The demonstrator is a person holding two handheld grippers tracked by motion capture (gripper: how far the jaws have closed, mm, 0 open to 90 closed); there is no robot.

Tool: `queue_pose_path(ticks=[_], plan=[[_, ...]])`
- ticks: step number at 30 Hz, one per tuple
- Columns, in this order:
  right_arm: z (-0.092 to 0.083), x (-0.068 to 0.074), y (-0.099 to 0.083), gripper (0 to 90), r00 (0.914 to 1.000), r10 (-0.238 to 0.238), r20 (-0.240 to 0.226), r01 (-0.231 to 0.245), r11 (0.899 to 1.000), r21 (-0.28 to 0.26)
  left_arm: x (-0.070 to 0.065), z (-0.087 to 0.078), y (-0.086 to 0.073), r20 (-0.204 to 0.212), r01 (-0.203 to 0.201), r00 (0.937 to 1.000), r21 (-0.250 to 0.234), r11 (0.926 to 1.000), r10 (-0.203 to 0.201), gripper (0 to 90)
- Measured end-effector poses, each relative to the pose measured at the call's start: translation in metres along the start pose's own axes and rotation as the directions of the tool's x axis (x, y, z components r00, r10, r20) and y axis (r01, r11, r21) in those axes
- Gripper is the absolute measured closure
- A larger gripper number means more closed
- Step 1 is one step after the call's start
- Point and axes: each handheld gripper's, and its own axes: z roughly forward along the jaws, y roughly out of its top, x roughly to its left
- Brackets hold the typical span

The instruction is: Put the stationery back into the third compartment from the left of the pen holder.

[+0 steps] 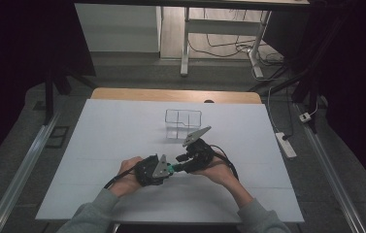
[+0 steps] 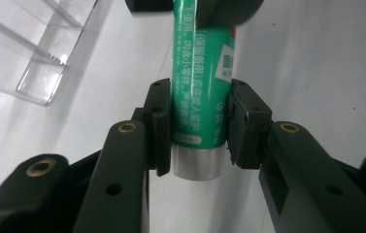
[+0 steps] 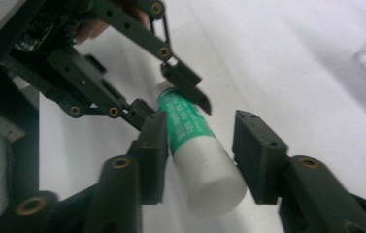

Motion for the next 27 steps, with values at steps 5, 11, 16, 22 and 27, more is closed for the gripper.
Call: queue_pose_path(ticks=[5, 11, 16, 22, 27], plan=[[-0.011, -0.002, -0.001, 46.3, 0.9985, 0.013, 0.053, -0.008, 0.994, -0.107, 0.009, -0.002, -0.007, 0.007, 0.067, 0.9978, -0.022, 0.9975, -0.066, 65.7], [-0.022, -0.003, -0.004, 43.4, 0.9919, 0.005, 0.127, 0.022, 0.977, -0.211, 0.016, -0.006, -0.012, -0.010, 0.131, 0.9913, -0.056, 0.9899, -0.131, 65.7], [-0.027, -0.003, -0.006, 41.6, 0.9879, 0.012, 0.155, 0.030, 0.964, -0.263, 0.022, -0.011, -0.016, -0.021, 0.186, 0.9818, -0.101, 0.9773, -0.189, 65.7], [-0.032, -0.005, -0.010, 38.5, 0.9817, 0.043, 0.185, 0.021, 0.944, -0.329, 0.028, -0.016, -0.020, -0.014, 0.240, 0.9694, -0.147, 0.9595, -0.245, 65.7], [-0.032, -0.006, -0.012, 38.2, 0.9812, 0.060, 0.183, 0.006, 0.941, -0.337, 0.030, -0.018, -0.021, -0.021, 0.265, 0.9620, -0.172, 0.9489, -0.272, 65.7]])
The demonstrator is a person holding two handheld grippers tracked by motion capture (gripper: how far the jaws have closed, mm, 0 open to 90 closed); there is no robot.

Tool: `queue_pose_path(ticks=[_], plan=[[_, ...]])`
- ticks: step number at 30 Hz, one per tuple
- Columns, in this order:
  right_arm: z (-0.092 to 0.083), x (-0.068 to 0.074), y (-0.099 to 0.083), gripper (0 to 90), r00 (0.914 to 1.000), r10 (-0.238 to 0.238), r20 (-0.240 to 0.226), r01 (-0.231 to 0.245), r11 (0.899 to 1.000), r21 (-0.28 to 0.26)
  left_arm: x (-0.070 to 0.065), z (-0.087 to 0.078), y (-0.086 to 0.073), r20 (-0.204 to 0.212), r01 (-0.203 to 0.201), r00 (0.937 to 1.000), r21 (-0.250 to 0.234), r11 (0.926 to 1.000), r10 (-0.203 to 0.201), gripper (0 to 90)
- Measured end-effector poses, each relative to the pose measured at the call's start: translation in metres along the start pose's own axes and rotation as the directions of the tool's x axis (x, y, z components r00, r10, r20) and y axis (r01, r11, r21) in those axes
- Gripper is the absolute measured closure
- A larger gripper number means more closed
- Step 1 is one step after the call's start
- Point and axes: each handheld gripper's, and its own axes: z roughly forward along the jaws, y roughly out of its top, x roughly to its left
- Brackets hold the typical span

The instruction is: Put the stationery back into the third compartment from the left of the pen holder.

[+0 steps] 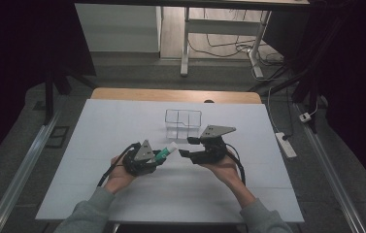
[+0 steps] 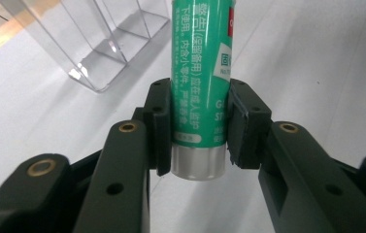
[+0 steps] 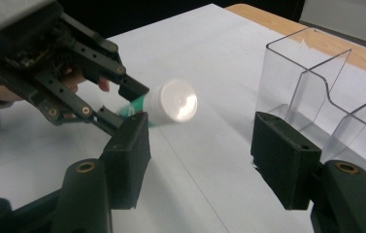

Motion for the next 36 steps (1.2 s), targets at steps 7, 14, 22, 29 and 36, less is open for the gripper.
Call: queue_pose_path(ticks=[7, 14, 22, 29, 36], plan=[[0.004, 0.001, -0.003, 37.1, 0.9999, 0.009, -0.006, -0.008, 1.000, 0.004, 0.003, -0.002, -0.001, -0.012, 0.033, 0.9994, -0.027, 0.9991, -0.034, 65.6], [0.008, 0.002, -0.005, 34.6, 0.9994, 0.032, -0.011, -0.032, 0.999, -0.001, 0.000, -0.002, 0.000, -0.006, 0.043, 0.9991, -0.053, 0.9977, -0.043, 65.6], [0.015, 0.005, -0.009, 33.8, 0.9974, 0.060, -0.038, -0.061, 0.998, -0.016, -0.006, 0.000, 0.003, 0.010, 0.030, 0.9995, -0.065, 0.9975, -0.029, 65.6], [0.022, 0.009, -0.011, 33.7, 0.9945, 0.085, -0.062, -0.087, 0.995, -0.038, -0.010, 0.003, 0.004, 0.022, 0.021, 0.9996, -0.065, 0.9977, -0.020, 65.6], [0.028, 0.013, -0.013, 43.1, 0.9922, 0.093, -0.083, -0.097, 0.994, -0.053, -0.017, 0.009, 0.006, 0.035, -0.011, 0.9993, -0.046, 0.9989, 0.012, 65.5]])
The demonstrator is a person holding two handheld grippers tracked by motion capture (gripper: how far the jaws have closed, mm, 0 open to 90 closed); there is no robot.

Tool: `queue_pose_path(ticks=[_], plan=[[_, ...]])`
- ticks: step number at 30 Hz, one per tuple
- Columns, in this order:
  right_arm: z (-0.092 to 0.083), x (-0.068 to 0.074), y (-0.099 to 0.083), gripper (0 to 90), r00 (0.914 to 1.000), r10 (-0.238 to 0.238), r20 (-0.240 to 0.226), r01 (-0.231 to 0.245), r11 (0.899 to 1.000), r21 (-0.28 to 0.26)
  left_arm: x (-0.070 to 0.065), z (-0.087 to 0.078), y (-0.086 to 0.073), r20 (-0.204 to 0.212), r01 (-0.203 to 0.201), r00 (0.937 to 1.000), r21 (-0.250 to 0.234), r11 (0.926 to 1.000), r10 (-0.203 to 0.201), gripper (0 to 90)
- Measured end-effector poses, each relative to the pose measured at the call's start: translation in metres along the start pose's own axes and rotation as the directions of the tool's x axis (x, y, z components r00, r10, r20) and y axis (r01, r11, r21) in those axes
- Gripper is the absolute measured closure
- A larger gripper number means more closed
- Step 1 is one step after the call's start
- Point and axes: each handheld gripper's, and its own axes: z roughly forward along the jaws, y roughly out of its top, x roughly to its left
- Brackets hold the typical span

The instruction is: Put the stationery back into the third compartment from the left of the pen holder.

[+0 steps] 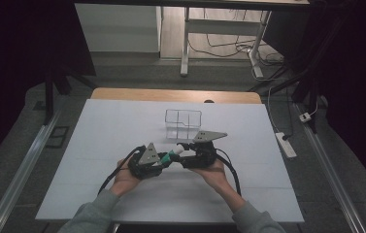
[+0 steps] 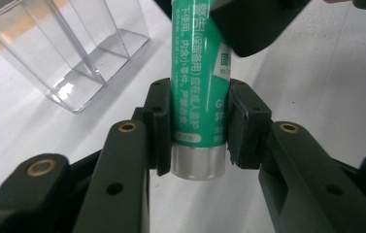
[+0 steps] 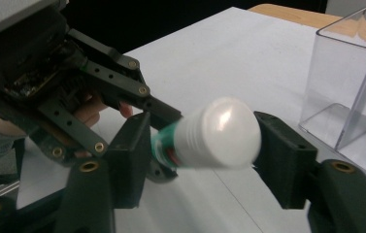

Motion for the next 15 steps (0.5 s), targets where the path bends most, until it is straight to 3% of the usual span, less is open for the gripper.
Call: queue_pose_path(ticks=[3, 7, 10, 15], plan=[[0.0002, 0.0016, -0.0003, 50.0, 0.9999, -0.009, 0.007, 0.009, 1.000, -0.005, -0.0017, 0.0017, 0.0002, -0.005, -0.006, 1.0000, 0.008, 0.9999, 0.006, 65.4], [-0.0019, 0.0011, 0.0010, 59.9, 0.9992, 0.015, -0.038, -0.016, 0.999, -0.033, -0.0042, 0.0047, 0.0003, -0.007, -0.023, 0.9997, 0.021, 0.9995, 0.023, 65.3], [-0.0018, 0.0038, 0.0017, 61.6, 0.9991, -0.010, -0.040, 0.009, 1.000, -0.019, -0.0048, 0.0059, -0.0001, -0.010, -0.029, 0.9995, 0.030, 0.9991, 0.029, 65.0], [-0.0017, 0.0047, 0.0019, 63.0, 0.9988, -0.011, -0.048, 0.010, 1.000, -0.022, -0.0043, 0.0060, -0.0008, -0.011, -0.019, 0.9998, 0.024, 0.9995, 0.019, 64.0]])
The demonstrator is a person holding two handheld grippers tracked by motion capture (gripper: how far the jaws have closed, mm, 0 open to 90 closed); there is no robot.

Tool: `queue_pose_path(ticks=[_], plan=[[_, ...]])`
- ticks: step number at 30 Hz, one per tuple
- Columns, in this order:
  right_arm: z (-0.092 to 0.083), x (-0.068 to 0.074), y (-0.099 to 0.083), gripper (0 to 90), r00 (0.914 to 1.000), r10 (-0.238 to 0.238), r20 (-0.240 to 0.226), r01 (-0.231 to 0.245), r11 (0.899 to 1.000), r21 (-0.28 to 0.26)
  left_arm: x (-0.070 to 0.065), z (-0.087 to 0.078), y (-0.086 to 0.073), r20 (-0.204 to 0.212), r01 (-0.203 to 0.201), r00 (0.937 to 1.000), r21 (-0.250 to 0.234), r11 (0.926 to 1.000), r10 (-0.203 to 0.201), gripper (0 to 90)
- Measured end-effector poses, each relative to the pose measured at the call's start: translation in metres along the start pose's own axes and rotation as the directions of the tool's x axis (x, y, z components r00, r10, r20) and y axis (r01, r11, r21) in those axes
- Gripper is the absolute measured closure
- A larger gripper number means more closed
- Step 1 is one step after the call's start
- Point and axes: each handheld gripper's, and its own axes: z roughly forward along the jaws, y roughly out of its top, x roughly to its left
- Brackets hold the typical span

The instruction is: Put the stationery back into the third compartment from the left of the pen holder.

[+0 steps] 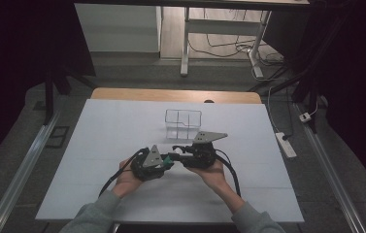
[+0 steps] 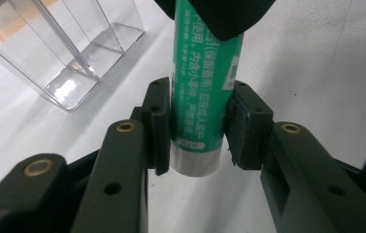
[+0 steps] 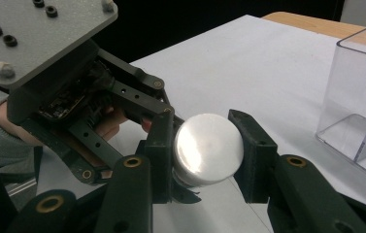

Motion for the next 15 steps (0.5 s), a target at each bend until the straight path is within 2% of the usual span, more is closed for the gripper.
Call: queue_pose_path(ticks=[5, 10, 15], plan=[[0.000, 0.002, 0.001, 63.7, 0.9997, -0.022, 0.011, 0.022, 1.000, -0.002, 0.003, -0.001, -0.001, -0.002, 0.031, 0.9995, -0.010, 0.9995, -0.031, 59.6], [-0.008, -0.001, 0.004, 63.8, 0.9985, -0.034, 0.042, 0.035, 0.999, -0.025, 0.009, -0.006, -0.004, -0.011, 0.071, 0.9974, -0.012, 0.9974, -0.071, 45.4], [-0.020, -0.005, 0.009, 63.8, 0.9952, -0.043, 0.088, 0.048, 0.997, -0.058, 0.016, -0.014, -0.010, -0.030, 0.110, 0.9935, 0.007, 0.9939, -0.110, 36.2]])
